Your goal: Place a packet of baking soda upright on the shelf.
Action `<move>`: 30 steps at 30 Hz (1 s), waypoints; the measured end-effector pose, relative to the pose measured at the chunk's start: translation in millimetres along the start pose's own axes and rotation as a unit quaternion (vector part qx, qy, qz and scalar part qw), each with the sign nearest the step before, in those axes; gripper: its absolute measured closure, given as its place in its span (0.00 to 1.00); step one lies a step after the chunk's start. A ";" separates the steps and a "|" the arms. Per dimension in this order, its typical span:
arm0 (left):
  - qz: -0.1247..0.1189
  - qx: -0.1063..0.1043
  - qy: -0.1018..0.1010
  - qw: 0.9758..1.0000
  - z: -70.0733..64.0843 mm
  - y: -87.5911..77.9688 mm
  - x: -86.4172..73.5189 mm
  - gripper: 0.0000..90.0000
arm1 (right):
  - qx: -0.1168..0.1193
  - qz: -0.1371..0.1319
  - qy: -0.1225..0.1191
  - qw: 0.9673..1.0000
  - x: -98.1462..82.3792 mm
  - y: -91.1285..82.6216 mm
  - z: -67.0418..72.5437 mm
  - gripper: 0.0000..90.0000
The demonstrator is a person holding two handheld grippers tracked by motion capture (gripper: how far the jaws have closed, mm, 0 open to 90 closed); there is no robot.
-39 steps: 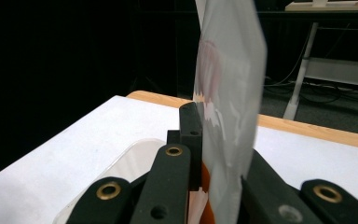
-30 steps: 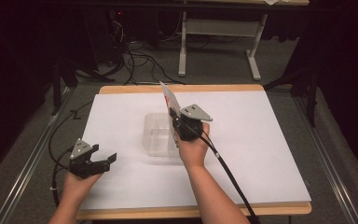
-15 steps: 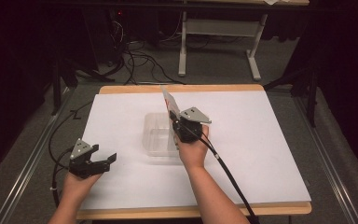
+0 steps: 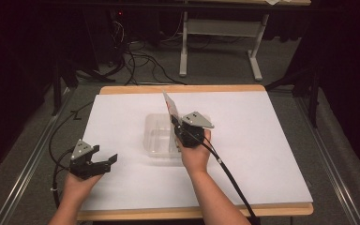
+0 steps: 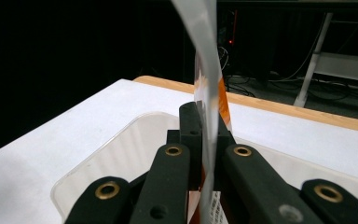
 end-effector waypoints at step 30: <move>0.005 0.000 0.006 1.000 -2.0 1.8 -0.2 0.19 | 0.002 0.013 0.014 1.000 -27.5 -13.6 -5.3 1.00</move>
Point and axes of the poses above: each handheld gripper's, and its own axes: y roughly forward along the jaws, x roughly out of its top, z roughly to its left, the point moved 7 cm from there along y, roughly forward along the jaws, and after that the axes turned 8 degrees about -x, right-handed, at the moved point
